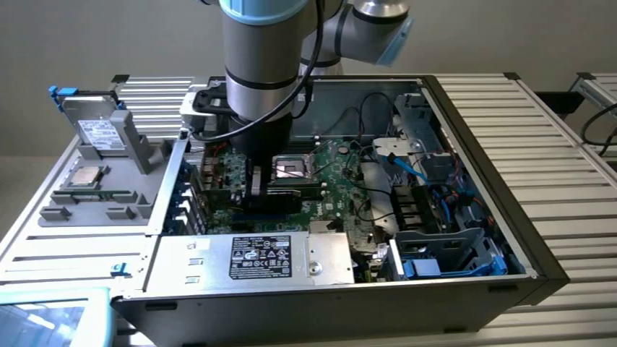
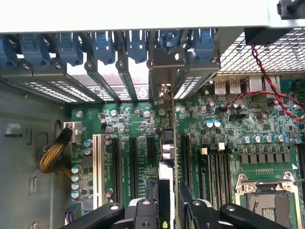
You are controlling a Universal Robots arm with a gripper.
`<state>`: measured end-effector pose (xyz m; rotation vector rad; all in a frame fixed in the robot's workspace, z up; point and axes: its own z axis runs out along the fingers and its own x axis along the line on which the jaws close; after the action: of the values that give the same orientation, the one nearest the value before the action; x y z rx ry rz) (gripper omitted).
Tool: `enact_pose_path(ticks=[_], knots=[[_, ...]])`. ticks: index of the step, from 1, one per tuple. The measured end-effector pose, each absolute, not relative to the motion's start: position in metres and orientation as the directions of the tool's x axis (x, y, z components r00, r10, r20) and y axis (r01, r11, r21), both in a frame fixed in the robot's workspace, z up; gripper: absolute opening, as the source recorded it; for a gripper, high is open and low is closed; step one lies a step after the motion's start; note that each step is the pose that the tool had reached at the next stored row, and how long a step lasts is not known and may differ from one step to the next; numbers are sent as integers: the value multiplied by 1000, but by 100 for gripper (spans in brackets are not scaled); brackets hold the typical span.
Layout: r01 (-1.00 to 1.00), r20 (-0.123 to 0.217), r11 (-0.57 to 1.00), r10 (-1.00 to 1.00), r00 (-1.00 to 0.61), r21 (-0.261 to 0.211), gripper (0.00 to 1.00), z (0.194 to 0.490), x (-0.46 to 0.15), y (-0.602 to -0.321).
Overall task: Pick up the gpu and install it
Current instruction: 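Pick up the gpu and move the gpu toward the slot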
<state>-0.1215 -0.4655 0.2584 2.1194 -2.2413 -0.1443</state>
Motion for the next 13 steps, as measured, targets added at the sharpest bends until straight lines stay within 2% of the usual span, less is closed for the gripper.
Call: enact_pose_path(ticks=[13], knots=[[-993,-25,54,-998,-57,104,28,257,-123,-466]])
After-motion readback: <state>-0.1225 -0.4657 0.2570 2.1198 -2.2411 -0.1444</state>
